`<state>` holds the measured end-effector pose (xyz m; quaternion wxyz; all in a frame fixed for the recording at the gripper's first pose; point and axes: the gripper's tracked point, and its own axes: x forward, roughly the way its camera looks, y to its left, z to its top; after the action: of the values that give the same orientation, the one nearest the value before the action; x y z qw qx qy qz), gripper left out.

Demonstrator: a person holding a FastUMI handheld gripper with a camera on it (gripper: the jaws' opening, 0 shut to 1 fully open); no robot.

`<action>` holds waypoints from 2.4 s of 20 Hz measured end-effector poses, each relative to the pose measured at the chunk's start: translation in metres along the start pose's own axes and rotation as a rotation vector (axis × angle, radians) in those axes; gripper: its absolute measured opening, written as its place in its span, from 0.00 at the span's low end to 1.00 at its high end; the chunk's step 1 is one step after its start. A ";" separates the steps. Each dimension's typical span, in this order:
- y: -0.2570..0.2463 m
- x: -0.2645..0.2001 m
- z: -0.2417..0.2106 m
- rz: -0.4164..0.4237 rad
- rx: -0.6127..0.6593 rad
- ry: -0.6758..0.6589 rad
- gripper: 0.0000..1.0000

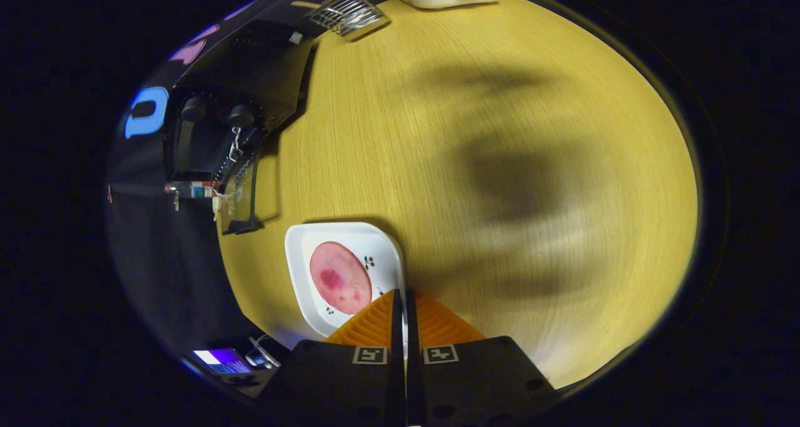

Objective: Open the toaster oven, put the food inside, and close the toaster oven door.

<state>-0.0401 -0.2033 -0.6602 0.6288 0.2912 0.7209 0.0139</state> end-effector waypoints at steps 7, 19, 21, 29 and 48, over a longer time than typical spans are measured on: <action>0.016 -0.017 -0.023 0.188 0.252 -0.127 0.08; 0.176 -0.036 -0.005 0.471 0.482 -0.429 0.08; 0.198 -0.015 0.002 0.434 0.491 -0.449 0.08; 0.258 0.043 0.055 0.396 0.664 -0.561 0.08; 0.318 0.116 0.147 0.322 1.021 -0.720 0.08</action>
<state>0.2181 0.0607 -0.6719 0.6035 0.6447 0.3281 -0.3353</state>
